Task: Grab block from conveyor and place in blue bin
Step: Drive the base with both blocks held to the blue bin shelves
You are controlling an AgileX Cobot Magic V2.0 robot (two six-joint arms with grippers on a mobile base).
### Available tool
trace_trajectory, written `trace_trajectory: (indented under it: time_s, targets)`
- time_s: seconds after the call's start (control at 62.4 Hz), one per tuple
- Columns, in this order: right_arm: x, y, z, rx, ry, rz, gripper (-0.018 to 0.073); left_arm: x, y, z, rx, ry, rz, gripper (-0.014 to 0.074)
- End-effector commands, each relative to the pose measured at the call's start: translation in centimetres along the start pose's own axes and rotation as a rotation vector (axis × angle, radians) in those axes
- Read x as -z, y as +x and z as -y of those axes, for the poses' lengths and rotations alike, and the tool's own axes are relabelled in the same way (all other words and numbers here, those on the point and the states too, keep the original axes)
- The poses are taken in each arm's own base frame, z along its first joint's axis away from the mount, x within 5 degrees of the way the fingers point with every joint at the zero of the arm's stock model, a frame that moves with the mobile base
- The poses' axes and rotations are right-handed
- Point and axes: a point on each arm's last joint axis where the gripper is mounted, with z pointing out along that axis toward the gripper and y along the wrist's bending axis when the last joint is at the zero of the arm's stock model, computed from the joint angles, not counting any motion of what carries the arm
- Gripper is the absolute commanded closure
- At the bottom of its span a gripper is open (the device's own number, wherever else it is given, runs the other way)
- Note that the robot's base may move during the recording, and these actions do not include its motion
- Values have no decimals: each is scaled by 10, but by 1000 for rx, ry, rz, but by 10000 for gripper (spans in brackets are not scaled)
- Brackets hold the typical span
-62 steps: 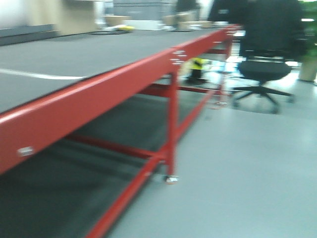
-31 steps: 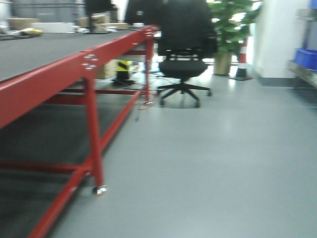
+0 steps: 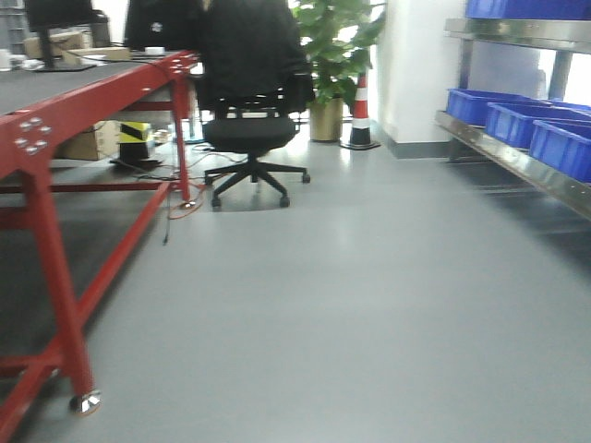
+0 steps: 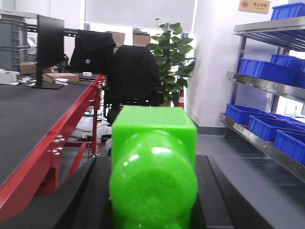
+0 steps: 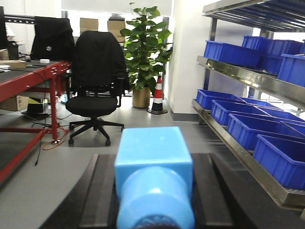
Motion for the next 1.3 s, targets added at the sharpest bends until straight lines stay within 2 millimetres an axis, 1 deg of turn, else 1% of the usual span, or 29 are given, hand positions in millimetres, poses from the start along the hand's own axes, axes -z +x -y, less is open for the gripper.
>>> trace_trajectory:
  time_s: [0.0,1.282]
  targets:
    - [1,-2,0,6,4,27,721,1,-3,0,6,7,26,708]
    - [1,-2,0,6,4,27,721,1,-3,0,6,7,26,708]
